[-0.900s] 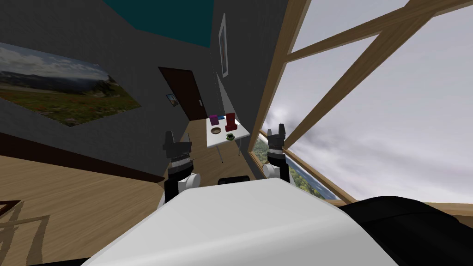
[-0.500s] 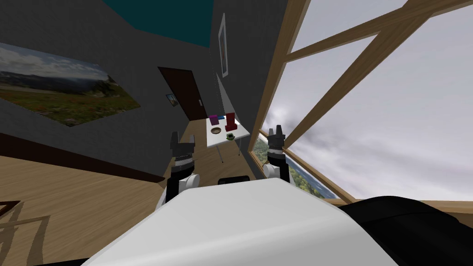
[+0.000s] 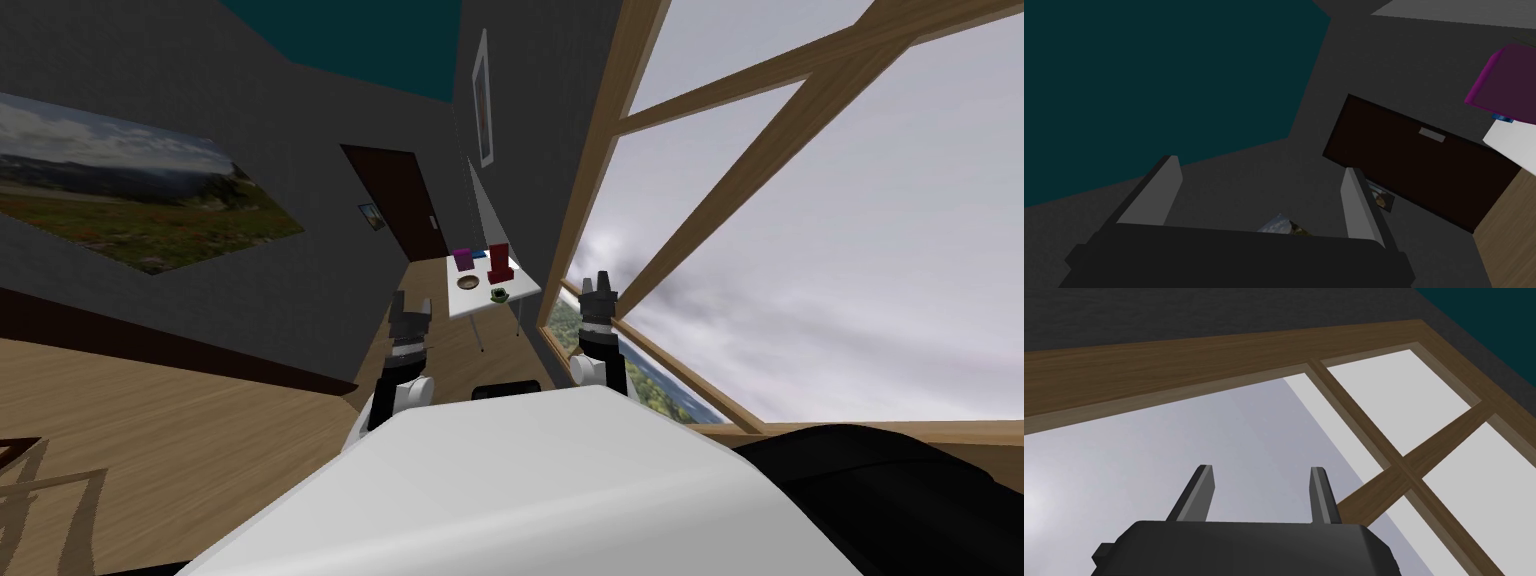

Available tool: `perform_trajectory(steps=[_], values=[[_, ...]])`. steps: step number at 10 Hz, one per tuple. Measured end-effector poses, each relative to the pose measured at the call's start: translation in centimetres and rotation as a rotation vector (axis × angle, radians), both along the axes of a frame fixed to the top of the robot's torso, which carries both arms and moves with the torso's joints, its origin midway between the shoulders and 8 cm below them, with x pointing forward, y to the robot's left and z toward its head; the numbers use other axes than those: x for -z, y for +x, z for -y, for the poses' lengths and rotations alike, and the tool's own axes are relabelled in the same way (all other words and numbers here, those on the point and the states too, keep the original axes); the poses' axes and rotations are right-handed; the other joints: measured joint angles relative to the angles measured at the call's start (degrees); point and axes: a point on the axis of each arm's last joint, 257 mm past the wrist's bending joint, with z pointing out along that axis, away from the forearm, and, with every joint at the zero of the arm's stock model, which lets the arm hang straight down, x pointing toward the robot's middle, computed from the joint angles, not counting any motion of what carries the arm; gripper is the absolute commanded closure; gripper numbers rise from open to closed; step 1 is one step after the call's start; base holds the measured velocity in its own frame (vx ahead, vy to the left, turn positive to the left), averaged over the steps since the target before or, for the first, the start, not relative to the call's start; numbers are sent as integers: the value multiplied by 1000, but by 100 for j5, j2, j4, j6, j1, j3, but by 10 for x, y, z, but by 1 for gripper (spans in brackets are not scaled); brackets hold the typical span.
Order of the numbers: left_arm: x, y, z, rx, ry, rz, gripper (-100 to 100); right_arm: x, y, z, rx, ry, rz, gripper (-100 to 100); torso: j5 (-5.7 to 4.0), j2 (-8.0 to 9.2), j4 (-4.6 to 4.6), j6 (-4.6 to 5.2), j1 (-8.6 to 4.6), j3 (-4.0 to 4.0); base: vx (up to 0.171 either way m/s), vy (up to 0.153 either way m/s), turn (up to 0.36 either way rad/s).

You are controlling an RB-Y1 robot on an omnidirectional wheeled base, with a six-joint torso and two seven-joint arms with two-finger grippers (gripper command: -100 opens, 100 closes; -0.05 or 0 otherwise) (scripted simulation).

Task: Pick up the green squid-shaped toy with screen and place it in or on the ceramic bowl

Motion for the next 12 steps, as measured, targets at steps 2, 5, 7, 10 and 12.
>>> perform_trajectory(steps=[2,5,7,10,12], values=[[22,11,2,17,-12,-47,-100,0,0,0,0,0,0,0,0,-1,0,0,1,-1,-13,22,-16],[52,20,2,30,-27,-103,-100,0,0,0,0,0,0,0,-1,-3,-1,0,-3,-2,-7,14,-31],[69,28,6,40,-40,-139,-100,0,0,0,0,0,0,0,-1,-6,-1,-1,-4,-3,1,12,-26],[99,38,10,51,-53,-197,-100,0,0,0,0,0,0,0,-1,-10,-2,-1,-6,-6,10,6,-39],[120,46,12,60,-61,-241,-100,0,0,0,0,0,0,0,-2,-14,-3,0,-8,-8,27,4,-75]])
